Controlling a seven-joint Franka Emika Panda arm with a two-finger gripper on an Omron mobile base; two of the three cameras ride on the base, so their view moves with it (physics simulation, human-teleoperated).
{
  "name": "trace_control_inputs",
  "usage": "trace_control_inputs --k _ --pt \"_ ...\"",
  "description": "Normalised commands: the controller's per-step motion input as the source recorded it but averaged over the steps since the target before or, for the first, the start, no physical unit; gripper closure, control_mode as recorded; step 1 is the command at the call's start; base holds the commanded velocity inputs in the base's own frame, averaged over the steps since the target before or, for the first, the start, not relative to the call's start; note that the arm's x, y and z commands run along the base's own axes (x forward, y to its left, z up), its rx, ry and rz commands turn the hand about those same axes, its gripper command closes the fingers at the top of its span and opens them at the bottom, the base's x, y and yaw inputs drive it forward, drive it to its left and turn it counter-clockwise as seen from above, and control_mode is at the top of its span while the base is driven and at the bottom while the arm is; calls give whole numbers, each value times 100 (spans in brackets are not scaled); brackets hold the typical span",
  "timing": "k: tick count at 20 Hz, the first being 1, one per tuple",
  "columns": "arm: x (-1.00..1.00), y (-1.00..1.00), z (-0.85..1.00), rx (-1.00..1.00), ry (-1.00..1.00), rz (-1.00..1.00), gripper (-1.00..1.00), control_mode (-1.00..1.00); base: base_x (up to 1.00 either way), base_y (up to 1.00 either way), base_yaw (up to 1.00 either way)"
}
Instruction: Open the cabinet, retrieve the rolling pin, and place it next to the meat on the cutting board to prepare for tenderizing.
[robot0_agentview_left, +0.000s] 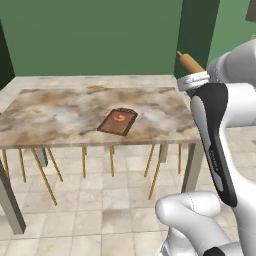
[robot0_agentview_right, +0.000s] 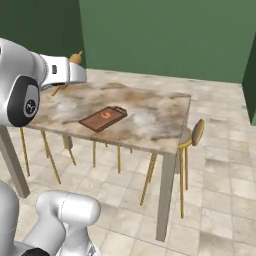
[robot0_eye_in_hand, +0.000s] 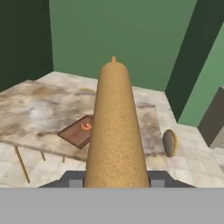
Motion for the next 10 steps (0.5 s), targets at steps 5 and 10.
trace_control_inputs --k 5,10 --pt "0 0 0 0 0 0 100 100 36 100 -30" --pt "0 0 0 0 0 0 100 100 49 89 -28"
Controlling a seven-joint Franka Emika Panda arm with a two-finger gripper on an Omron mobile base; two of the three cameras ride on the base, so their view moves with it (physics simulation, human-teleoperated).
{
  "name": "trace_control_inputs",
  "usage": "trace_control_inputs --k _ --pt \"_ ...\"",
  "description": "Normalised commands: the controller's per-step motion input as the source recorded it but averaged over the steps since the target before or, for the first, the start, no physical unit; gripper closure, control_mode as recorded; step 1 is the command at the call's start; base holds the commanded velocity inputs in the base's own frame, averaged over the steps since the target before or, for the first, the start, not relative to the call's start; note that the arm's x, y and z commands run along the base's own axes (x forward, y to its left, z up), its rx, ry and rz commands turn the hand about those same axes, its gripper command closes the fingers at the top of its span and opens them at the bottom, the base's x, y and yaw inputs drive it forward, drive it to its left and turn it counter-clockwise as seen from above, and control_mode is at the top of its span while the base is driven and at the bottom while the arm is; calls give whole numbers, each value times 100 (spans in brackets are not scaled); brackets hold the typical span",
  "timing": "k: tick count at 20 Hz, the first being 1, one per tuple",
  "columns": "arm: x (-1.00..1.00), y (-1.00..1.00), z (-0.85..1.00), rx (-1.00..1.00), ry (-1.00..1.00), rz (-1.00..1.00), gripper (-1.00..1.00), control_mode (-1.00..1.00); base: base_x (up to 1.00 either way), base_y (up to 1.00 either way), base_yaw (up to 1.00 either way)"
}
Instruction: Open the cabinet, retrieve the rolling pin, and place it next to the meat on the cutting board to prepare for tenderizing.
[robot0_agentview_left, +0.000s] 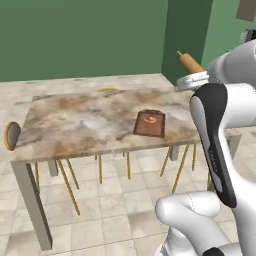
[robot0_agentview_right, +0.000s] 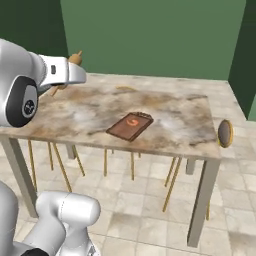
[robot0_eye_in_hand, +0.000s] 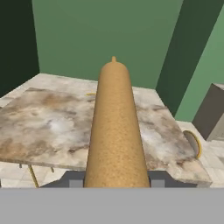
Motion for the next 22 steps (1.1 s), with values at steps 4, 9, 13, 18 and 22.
trace_control_inputs --k 4,9,13,18,22 --pt "0 0 0 0 0 0 100 100 65 60 -24" --pt "0 0 0 0 0 0 100 100 75 27 -22" --pt "0 0 0 0 0 0 100 100 79 -14 -14" --pt "0 0 0 0 0 0 100 100 56 -10 -5" --pt "0 0 0 0 0 0 100 100 12 0 -1"
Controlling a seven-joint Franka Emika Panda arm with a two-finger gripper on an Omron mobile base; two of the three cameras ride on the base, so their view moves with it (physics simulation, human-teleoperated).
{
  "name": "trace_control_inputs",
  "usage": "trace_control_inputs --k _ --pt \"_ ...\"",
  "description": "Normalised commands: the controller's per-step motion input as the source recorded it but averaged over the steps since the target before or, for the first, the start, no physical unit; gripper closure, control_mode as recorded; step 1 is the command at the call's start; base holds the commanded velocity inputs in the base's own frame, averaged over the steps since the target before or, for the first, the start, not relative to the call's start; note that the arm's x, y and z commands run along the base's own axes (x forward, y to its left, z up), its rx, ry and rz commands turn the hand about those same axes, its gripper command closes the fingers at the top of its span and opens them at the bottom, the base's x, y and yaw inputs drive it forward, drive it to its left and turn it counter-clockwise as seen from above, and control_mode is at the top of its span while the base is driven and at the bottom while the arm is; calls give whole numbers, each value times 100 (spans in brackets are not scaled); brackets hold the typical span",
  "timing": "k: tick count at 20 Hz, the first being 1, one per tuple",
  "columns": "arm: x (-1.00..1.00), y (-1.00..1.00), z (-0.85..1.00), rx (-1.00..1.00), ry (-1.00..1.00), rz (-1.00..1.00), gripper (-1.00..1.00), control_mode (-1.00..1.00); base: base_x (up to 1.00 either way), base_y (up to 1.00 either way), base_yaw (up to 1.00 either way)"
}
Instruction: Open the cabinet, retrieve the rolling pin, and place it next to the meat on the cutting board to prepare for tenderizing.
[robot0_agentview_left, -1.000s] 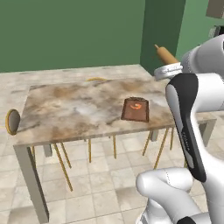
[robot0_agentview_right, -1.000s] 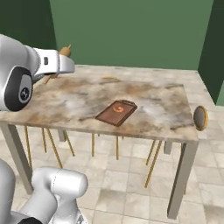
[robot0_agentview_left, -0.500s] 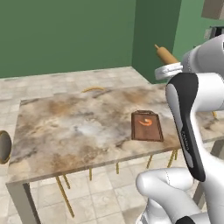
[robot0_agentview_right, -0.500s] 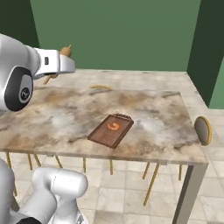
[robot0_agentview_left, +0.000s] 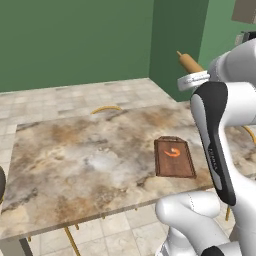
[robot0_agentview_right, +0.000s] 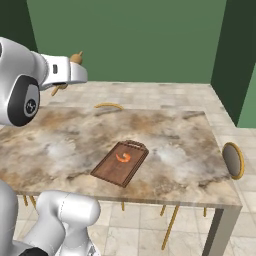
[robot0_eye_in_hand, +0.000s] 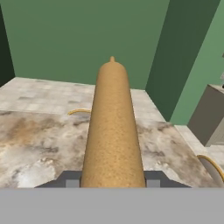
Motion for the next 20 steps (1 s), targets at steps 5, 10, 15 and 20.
trace_control_inputs --k 5,10,15,20 --pt "0 0 0 0 0 0 100 100 3 2 0" --pt "0 0 0 0 0 0 100 100 0 0 0" --pt "0 0 0 0 0 0 100 100 0 0 0" --pt "0 0 0 0 0 0 100 100 0 0 0"
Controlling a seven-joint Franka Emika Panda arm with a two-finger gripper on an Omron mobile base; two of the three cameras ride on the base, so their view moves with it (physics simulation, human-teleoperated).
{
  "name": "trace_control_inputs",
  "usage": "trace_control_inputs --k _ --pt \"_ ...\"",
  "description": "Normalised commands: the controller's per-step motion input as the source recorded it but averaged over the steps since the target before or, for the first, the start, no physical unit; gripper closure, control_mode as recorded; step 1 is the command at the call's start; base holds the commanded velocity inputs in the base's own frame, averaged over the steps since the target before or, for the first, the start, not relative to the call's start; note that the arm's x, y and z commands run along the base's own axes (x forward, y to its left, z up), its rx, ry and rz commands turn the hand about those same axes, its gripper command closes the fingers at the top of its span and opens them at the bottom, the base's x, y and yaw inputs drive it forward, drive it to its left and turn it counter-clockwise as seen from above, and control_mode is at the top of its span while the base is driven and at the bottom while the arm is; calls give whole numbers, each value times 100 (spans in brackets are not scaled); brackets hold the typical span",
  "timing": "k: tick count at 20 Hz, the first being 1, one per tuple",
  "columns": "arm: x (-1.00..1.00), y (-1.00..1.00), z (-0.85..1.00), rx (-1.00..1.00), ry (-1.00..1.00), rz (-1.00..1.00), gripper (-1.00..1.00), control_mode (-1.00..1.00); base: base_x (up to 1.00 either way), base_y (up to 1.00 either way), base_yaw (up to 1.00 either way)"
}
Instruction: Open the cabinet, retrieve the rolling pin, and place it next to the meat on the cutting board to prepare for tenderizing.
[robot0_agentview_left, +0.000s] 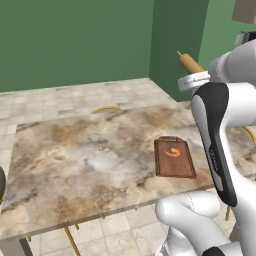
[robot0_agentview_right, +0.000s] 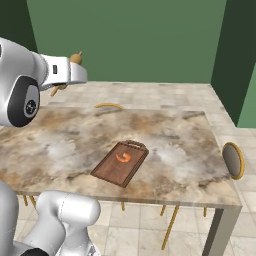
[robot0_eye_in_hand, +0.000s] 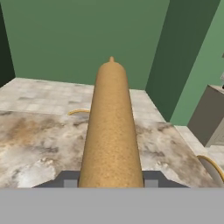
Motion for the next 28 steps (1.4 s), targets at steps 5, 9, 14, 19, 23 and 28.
trace_control_inputs --k 5,9,14,19,23,28 --pt "0 0 0 0 0 0 100 100 0 0 0" --pt "-2 -1 -6 0 3 0 100 -100 0 0 0" --pt "-33 -3 -31 0 8 2 100 -100 0 0 0" --pt "-50 -3 -43 0 10 12 100 -100 0 0 0" --pt "-48 -8 -44 0 11 21 100 -100 0 0 0" --pt "-23 -15 -49 0 11 26 100 -100 0 0 0"
